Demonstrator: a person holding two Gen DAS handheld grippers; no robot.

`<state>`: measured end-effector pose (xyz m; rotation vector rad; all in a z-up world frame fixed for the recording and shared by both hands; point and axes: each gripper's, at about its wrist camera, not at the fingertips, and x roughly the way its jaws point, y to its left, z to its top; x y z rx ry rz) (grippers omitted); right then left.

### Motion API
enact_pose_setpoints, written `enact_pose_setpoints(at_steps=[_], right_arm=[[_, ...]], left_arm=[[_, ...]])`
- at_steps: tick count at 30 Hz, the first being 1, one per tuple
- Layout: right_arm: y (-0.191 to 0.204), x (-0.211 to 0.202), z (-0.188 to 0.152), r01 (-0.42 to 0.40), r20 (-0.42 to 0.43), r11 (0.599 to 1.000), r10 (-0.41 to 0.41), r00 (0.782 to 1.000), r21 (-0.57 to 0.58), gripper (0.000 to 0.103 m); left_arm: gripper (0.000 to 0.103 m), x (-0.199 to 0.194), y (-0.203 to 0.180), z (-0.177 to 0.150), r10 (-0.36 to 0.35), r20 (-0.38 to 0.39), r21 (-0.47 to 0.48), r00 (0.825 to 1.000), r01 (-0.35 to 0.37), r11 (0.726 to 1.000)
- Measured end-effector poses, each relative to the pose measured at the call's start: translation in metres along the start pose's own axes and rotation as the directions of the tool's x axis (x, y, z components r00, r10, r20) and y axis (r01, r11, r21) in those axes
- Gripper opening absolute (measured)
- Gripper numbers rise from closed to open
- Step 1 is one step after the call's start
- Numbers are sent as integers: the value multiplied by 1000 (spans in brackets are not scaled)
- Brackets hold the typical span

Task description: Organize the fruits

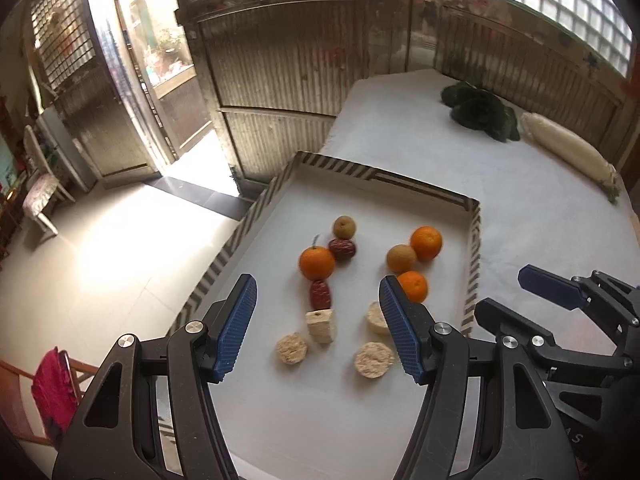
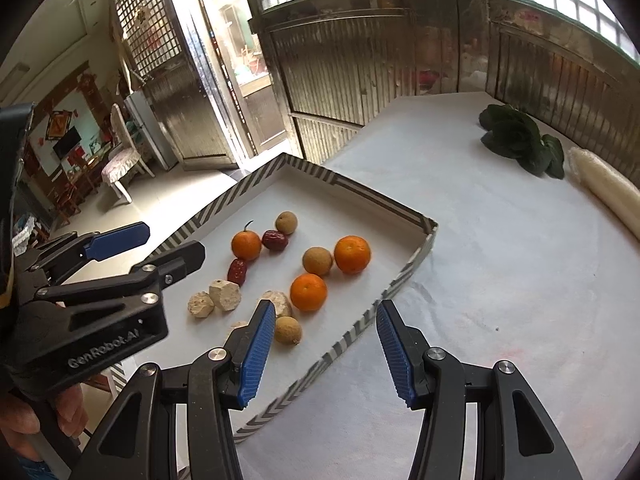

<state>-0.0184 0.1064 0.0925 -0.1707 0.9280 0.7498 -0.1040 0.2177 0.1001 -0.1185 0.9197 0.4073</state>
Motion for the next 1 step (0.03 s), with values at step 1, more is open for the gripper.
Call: enact_pose_setpoints(at_steps=[1], right_arm=[[-5,-2,-2,8,5,1000,-9,1000,12,51]], left_arm=[[64,0,-4,1,3,0,9,1000,-3,1000]])
